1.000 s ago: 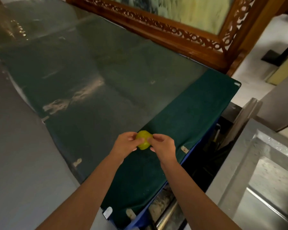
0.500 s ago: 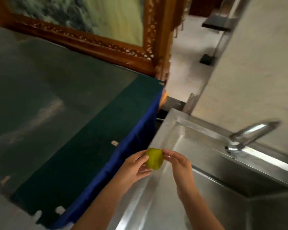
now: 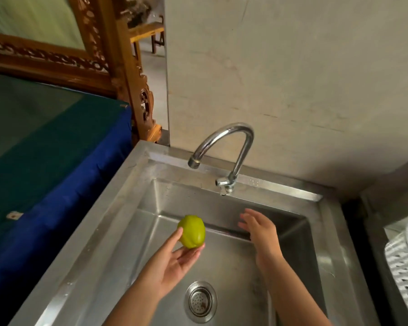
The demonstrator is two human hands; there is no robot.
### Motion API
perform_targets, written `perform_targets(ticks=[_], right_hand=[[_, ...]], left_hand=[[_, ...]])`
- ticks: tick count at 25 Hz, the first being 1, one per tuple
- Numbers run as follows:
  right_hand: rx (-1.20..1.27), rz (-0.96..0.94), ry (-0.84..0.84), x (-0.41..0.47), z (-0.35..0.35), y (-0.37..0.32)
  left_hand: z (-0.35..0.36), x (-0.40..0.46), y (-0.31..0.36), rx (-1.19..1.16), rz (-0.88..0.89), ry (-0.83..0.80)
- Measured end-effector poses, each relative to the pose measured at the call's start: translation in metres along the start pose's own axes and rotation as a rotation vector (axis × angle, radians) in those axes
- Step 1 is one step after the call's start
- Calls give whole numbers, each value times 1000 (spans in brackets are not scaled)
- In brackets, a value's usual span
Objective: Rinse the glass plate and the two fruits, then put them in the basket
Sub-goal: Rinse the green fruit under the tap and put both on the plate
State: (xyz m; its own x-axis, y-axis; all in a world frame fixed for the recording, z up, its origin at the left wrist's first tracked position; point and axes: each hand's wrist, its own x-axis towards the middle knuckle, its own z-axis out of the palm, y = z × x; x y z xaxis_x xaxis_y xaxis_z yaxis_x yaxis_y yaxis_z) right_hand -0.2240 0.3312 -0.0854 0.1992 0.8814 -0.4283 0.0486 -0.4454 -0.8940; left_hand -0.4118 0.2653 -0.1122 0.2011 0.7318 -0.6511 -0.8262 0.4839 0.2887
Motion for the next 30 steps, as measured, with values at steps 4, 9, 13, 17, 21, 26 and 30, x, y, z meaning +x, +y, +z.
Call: perform_targets(ticks=[4,9,13,17,21,26,30], right_hand=[[34,208,-124,48,32,-14],[153,315,-148,79,47,-17],[266,428,-190,84,43,-28],[354,460,-225,89,43,-54],[403,348,-224,71,45,-44],[122,14,-435,20,56,7],[-46,-226,-400,20,72,6]], left_hand=[[4,17,-1,-90,26,-14],[-4,28,6,-117,54,-24],[2,34,10,-80,137,-14],[3,43,17,-158,154,-117],[4,48,26,-159,185,-208],[6,59,36,-110,221,-217],[16,68,38,68,245,-169]])
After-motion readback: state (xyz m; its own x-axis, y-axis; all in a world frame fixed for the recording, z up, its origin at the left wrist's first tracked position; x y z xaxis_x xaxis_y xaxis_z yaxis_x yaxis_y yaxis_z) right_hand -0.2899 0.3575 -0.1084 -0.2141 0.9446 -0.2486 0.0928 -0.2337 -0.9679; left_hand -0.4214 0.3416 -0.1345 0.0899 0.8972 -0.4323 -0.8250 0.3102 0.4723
